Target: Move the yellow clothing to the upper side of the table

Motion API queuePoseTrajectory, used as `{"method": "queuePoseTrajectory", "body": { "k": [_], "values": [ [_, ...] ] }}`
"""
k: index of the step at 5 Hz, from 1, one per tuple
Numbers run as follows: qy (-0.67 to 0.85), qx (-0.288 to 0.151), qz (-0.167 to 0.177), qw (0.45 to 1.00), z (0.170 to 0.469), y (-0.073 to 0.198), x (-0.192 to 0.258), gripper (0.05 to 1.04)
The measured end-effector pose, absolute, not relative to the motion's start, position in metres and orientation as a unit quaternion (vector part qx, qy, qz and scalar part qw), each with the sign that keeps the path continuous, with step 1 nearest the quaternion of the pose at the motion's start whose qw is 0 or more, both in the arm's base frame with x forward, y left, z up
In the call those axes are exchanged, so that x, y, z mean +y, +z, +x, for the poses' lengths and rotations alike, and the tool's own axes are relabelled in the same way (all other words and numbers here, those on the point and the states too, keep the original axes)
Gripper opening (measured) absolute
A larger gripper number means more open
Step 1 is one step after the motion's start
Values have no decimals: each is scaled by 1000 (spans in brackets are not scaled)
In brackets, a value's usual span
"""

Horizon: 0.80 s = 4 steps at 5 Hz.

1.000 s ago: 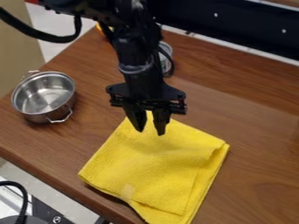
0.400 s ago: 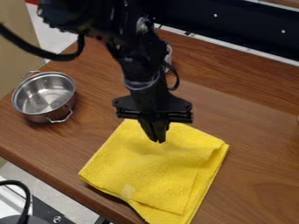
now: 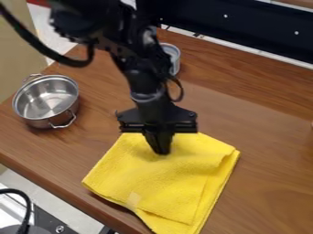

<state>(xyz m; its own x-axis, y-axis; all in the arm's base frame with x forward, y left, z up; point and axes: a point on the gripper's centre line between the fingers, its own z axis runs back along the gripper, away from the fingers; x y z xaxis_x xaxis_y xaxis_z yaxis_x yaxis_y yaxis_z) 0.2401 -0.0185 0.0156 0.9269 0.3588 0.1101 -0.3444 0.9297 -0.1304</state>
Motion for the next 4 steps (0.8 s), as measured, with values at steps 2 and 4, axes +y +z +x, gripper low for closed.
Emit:
{"method": "queuePoseTrajectory", "body": {
  "k": [2,4],
  "values": [
    [188,-88,-62,976,257,9,-36,53],
    [229,-113,-59,965,301,9,-55,53]
  ]
}}
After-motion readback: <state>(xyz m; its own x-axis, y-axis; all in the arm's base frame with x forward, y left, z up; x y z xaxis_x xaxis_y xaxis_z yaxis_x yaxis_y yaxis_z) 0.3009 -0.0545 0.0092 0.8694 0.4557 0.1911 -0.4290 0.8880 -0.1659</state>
